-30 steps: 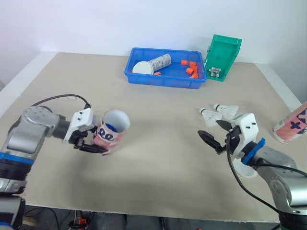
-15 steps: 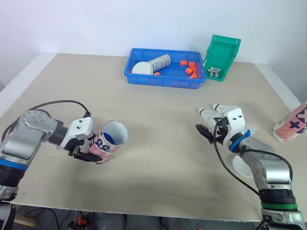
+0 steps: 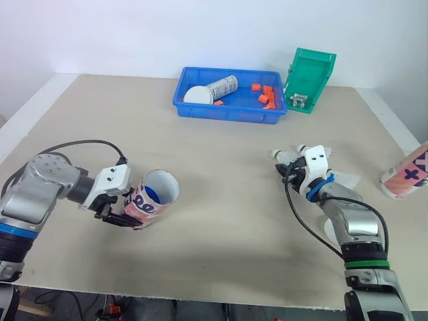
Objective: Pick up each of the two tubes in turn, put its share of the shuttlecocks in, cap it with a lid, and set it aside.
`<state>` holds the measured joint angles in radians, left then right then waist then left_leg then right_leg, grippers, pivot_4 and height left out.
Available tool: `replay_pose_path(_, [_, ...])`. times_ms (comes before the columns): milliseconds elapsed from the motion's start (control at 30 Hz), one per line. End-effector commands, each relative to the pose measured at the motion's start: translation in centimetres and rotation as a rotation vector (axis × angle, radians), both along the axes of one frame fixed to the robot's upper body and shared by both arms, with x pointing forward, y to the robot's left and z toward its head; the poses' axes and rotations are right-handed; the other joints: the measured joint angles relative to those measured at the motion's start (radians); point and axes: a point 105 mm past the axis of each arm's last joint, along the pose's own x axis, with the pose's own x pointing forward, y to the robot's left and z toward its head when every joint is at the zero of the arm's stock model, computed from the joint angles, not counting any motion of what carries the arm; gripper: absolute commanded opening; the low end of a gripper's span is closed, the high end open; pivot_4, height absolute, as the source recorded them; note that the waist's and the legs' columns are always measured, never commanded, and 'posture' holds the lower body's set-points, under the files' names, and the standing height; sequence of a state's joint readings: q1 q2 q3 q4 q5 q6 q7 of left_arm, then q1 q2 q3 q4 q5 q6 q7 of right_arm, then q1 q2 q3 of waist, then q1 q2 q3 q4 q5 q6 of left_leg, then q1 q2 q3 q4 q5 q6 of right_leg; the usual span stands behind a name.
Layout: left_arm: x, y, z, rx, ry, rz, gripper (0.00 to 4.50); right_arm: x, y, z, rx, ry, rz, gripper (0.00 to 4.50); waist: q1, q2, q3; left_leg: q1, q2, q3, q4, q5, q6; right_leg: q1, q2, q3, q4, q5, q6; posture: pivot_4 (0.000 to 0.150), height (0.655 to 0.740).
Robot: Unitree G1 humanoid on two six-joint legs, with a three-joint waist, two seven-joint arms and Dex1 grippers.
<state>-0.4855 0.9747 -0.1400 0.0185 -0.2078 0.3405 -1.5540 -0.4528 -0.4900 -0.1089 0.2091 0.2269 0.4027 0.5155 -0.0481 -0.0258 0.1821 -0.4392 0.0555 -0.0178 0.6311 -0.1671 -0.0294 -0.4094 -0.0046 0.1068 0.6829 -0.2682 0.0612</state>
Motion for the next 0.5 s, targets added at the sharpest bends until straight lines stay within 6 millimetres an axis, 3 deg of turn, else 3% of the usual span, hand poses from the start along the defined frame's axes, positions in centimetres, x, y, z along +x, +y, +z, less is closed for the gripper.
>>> replay_pose_path(33, [-0.7, -0.1, -0.5, 0.015, 0.039, -0.021, 3.21, -0.4, 1.9, 3.8, -0.023, -0.137, 0.098, 0.03, 0.000, 0.000, 0.000, 0.000, 0.000, 0.000, 0.000, 0.000, 0.000, 0.000, 0.000, 0.000, 0.000, 0.000, 0.000, 0.150, 0.7038])
replay_pose_path(100, [-0.6, -0.2, -0.5, 0.012, 0.043, -0.021, 3.21, -1.3, 4.0, 6.1, -0.030, -0.207, 0.207, 0.03, -0.001, 0.001, 0.000, 0.000, 0.000, 0.000, 0.000, 0.000, 0.000, 0.000, 0.000, 0.000, 0.000, 0.000, 0.000, 0.150, 0.7038])
replay_pose_path(133, [-0.6, -0.2, -0.6, 0.012, 0.045, -0.022, 3.21, -2.4, 6.0, 7.5, -0.041, -0.245, 0.320, 0.03, -0.001, 0.002, 0.001, 0.000, 0.000, 0.000, 0.000, 0.000, 0.000, 0.000, 0.000, 0.000, 0.000, 0.000, 0.000, 0.150, 0.7038])
replay_pose_path(167, [-0.6, -0.2, -0.6, 0.011, 0.048, -0.022, 3.21, -4.1, 8.5, 8.8, -0.085, -0.289, 0.479, 0.03, -0.001, 0.003, 0.002, 0.000, 0.000, 0.000, 0.000, 0.000, 0.000, 0.000, 0.000, 0.000, 0.001, 0.000, 0.000, 0.150, 0.7038])
replay_pose_path(233, [-0.5, -0.2, -0.7, 0.008, 0.053, -0.023, 3.21, -6.9, 11.5, 9.5, -0.164, -0.318, 0.711, 0.03, -0.001, 0.004, 0.002, 0.000, 0.000, 0.000, 0.000, 0.000, 0.000, -0.001, 0.000, 0.000, 0.001, 0.000, 0.000, 0.150, 0.7038])
replay_pose_path(333, [-0.3, -0.3, -0.7, 0.004, 0.057, -0.023, 3.21, -9.4, 13.5, 10.1, -0.281, -0.344, 0.926, 0.03, 0.002, 0.003, 0.001, 0.000, 0.001, -0.001, 0.000, 0.000, 0.000, 0.000, 0.001, -0.001, 0.001, 0.000, 0.000, 0.150, 0.7038])
replay_pose_path(500, [0.2, -0.5, -0.5, -0.009, 0.056, -0.025, 3.21, -11.1, 16.3, 12.1, -0.513, -0.465, 1.205, 0.03, 0.002, 0.004, 0.002, 0.000, 0.001, 0.000, 0.002, 0.000, 0.000, 0.000, -0.001, -0.001, 0.001, -0.001, -0.005, 0.150, 0.7038])
